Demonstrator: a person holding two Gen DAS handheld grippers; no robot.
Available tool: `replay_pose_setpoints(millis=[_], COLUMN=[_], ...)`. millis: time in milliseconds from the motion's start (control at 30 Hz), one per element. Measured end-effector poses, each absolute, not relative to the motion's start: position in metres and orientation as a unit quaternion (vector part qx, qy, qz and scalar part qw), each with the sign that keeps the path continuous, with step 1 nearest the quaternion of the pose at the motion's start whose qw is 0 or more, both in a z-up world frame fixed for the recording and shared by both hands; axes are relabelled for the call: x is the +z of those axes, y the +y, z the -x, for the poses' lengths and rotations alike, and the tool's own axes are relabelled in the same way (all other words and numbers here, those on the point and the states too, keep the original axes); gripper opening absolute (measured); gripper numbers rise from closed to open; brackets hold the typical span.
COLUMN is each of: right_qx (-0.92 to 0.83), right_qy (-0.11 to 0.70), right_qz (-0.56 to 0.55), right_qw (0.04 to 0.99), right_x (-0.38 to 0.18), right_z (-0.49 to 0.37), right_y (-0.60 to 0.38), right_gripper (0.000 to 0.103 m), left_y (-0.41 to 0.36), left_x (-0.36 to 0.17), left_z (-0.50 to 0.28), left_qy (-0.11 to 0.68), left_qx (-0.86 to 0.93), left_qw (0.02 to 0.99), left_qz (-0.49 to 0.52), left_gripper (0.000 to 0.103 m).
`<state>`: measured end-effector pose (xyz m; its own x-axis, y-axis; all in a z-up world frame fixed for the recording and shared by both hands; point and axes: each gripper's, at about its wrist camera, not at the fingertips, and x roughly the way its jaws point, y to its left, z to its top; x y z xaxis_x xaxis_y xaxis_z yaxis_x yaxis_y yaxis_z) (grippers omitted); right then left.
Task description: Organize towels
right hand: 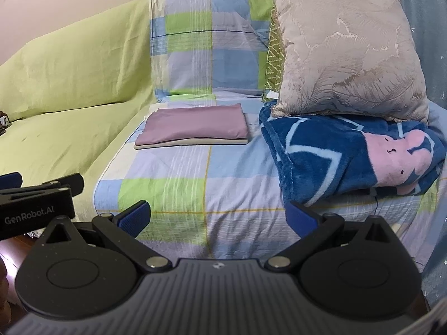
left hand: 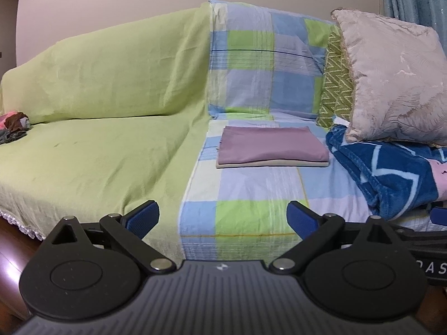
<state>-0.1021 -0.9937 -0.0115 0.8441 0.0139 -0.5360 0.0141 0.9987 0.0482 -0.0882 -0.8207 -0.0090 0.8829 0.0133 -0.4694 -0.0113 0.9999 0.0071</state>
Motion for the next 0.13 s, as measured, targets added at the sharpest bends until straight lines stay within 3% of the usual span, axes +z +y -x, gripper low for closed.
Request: replay_pose_setpoints(millis=[133], right_qx=[-0.006], right_qy=[0.278], right_qz=[-0.031], right_qw=[0.960], right_x=[-0.0126], right_z=[0.1051], right_y=[-1.0015], right_gripper=[0.102], left_y=[-0.8288], left_x=[-0.0097], left_z=[0.0883], left_qy=[0.240], left_qx=[0.000], left_qw=[0.971], left_qz=[-0.010], left_gripper=[0.102])
